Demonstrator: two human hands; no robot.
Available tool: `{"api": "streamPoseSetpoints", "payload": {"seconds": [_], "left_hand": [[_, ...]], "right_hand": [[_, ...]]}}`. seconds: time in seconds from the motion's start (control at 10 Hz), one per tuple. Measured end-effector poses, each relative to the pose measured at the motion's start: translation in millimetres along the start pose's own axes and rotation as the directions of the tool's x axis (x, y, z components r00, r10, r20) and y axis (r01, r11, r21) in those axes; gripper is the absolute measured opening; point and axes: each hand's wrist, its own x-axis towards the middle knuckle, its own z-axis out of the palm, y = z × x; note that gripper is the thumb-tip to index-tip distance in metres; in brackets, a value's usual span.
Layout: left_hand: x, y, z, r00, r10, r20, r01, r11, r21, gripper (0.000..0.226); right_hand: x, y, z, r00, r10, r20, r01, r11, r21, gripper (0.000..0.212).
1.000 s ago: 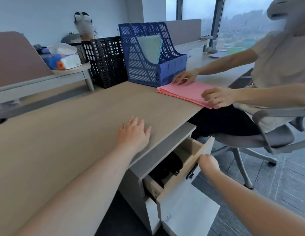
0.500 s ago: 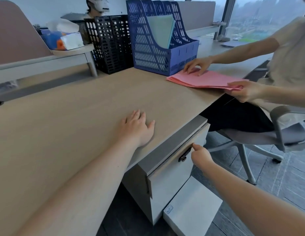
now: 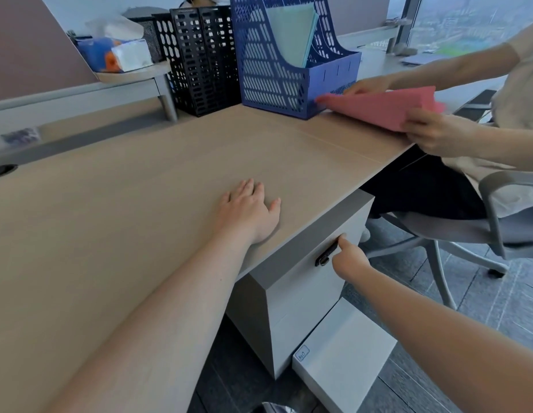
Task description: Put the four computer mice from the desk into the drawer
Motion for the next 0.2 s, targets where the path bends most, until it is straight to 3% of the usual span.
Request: {"api": "streamPoseSetpoints", "payload": {"seconds": [0.2], "left_hand": [[-0.1,-0.5,1.7,1.000,0.004,-0.027,-0.005,1.000,-0.020,0.066]], "right_hand": [[-7.3,14.2,-15.7,0.985,0.006,0.171,0.013,0.993,-0.113,0.064]]}}
